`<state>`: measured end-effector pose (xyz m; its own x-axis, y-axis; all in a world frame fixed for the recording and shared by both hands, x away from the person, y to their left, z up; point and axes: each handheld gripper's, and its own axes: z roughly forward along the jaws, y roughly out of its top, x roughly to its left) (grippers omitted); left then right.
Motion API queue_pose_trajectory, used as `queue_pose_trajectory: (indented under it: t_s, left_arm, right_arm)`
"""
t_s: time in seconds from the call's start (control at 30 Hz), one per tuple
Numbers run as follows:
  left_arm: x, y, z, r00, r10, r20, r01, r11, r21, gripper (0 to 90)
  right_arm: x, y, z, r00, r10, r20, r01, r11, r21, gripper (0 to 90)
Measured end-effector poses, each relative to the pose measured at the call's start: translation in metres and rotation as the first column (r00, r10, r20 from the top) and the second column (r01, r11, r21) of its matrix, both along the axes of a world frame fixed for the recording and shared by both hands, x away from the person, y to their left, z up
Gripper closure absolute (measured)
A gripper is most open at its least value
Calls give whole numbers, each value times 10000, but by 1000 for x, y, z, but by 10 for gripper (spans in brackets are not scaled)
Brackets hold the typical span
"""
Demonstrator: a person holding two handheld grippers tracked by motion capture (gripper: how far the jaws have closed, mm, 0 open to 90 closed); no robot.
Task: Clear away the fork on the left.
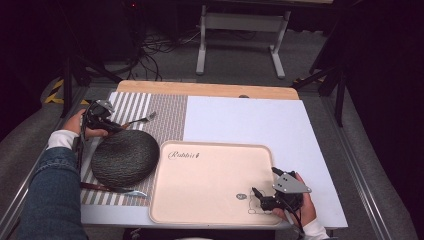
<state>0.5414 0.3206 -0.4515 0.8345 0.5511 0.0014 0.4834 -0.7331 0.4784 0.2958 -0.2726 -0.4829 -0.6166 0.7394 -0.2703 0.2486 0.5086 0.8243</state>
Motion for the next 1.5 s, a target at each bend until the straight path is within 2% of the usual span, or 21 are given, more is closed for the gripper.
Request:
queue_pose_trajectory:
  t_s: [0.13, 0.17, 0.27, 0.37, 0.43, 0.47, 0.53, 0.57, 0.6, 0.67, 0.7, 0.8, 0.87, 0.9, 1.13, 1.17, 1.23, 1.27, 1.37, 1.47, 1.5]
  left_arm:
    - [-2, -4, 0, 9979, 269, 595, -296, 9985, 452, 763]
    - [-2, -4, 0, 9949, 429, 912, -479, 9974, 536, 763]
    - [-5, -6, 1, 9891, 750, 1270, -789, 9966, 258, 763]
    - [-9, -9, 5, 9780, 993, 1836, -1063, 9939, 289, 763]
    - [-12, -9, 7, 9687, 1266, 2134, -1308, 9914, 59, 763]
    - [-12, -9, 7, 9687, 1266, 2134, -1308, 9914, 59, 763]
    - [-18, -9, 12, 9533, 1601, 2562, -1523, 9871, -501, 763]
    - [-20, -9, 14, 9479, 1664, 2716, -1537, 9858, -676, 763]
    - [-20, -9, 14, 9479, 1664, 2716, -1537, 9858, -676, 763]
    - [-25, -10, 20, 9319, 1969, 3047, -1714, 9792, -1086, 763]
    - [-26, -10, 21, 9277, 2053, 3119, -1760, 9771, -1196, 763]
    - [-31, -10, 23, 9177, 2226, 3289, -1872, 9729, -1360, 764]
    - [-33, -9, 23, 9163, 2289, 3287, -1899, 9708, -1467, 764]
    - [-34, -9, 24, 9089, 2367, 3433, -1947, 9689, -1525, 763]
    - [-45, -5, 29, 8829, 2836, 3743, -1983, 9477, -2502, 764]
    - [-47, -5, 31, 8819, 2834, 3769, -1890, 9447, -2679, 763]
    - [-55, -6, 34, 8718, 2938, 3920, -1790, 9359, -3035, 764]
    - [-55, -6, 34, 8718, 2938, 3920, -1790, 9359, -3035, 764]
    - [-69, -9, 40, 8571, 3022, 4173, -1500, 9212, -3591, 764]
    - [-78, -14, 44, 8533, 2945, 4303, -1328, 9207, -3669, 764]
    - [-81, -16, 45, 8556, 2827, 4335, -1195, 9229, -3660, 764]
  right_arm:
    - [0, 0, 0, 10000, 13, -13, -13, 10000, 21, 85]
    - [0, 0, 0, 10000, 1, -33, -1, 10000, 40, 85]
    - [0, -1, 0, 10000, 4, -63, -3, 10000, 60, 84]
    - [0, -1, 0, 10000, 8, -36, -8, 10000, 77, 85]
    - [0, -1, 0, 10000, 32, -37, -31, 10000, 86, 85]
    - [0, -2, 1, 10000, 32, -32, -31, 10000, 87, 85]
    - [0, -3, 1, 10000, 20, -51, -19, 9999, 135, 85]
    - [0, -3, 1, 10000, 16, -58, -15, 9998, 176, 85]
    - [0, -3, 1, 10000, 16, -58, -15, 9998, 176, 85]
    - [0, -4, 2, 10000, 2, -50, -1, 9996, 276, 85]
    - [0, -4, 2, 10000, 8, -50, -7, 9996, 276, 85]
    - [-1, -5, 3, 10000, -2, -1, 2, 9996, 299, 85]
    - [-1, -5, 3, 10000, -9, 17, 9, 9995, 308, 85]
    - [-1, -5, 3, 10000, 0, 55, -1, 9995, 301, 85]
    - [-1, -5, 3, 10000, 33, 86, -36, 9996, 295, 85]
    - [-2, -5, 4, 10000, 18, 93, -21, 9995, 315, 85]
    - [-2, -5, 4, 9999, -50, 125, 46, 9994, 340, 85]
    - [-2, -5, 4, 9999, -50, 125, 46, 9994, 340, 85]
    - [-2, -5, 5, 9997, -67, 226, 58, 9993, 380, 85]
    - [-3, -5, 6, 9997, -71, 249, 61, 9992, 395, 85]
    - [-3, -5, 6, 9995, -108, 285, 97, 9992, 388, 85]
